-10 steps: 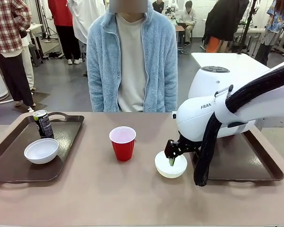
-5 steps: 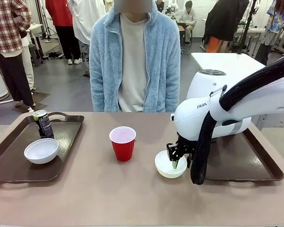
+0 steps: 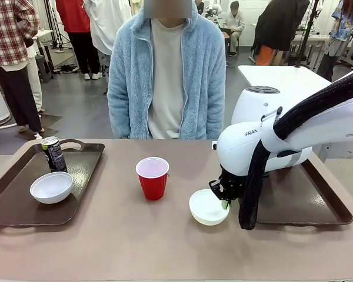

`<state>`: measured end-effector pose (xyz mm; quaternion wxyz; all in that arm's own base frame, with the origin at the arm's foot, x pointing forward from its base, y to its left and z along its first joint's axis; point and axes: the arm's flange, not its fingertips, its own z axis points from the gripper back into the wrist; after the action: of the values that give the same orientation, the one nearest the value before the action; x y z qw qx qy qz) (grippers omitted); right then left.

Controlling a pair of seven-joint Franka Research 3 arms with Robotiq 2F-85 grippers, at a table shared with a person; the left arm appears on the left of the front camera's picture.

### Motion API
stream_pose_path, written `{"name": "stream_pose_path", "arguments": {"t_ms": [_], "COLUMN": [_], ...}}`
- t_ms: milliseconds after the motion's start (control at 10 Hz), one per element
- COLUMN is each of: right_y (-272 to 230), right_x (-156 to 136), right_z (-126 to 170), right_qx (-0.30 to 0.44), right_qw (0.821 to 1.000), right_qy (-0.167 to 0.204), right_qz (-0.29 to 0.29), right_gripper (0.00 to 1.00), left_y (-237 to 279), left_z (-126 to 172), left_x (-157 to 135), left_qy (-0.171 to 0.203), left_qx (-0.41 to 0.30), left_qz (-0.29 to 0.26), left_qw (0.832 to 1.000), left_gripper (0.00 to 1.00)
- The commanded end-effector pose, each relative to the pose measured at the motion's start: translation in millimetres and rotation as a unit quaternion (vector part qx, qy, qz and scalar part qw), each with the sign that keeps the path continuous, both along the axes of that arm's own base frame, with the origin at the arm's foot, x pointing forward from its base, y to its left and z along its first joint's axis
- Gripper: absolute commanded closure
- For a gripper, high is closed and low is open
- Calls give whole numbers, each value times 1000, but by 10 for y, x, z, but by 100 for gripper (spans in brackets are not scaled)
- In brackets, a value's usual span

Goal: Prepare tableware on both trays.
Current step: Pick up a Picnic Bowl from the table and place it on a Handle tray.

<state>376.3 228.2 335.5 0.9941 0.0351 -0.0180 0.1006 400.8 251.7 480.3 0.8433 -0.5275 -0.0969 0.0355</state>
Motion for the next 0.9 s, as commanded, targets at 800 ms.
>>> {"name": "stream_pose_path", "arguments": {"t_ms": [800], "right_y": [-1481], "right_x": [-525], "right_z": [1291], "right_qx": [13], "right_qw": [988], "right_qy": [-82], "right_qz": [-128], "right_gripper": [100], "left_y": [8], "left_z": [18], "left_x": [-8], "left_qy": [-3], "left_qx": [0], "left_qz": [1], "left_qw": [1000], "left_gripper": [0]}}
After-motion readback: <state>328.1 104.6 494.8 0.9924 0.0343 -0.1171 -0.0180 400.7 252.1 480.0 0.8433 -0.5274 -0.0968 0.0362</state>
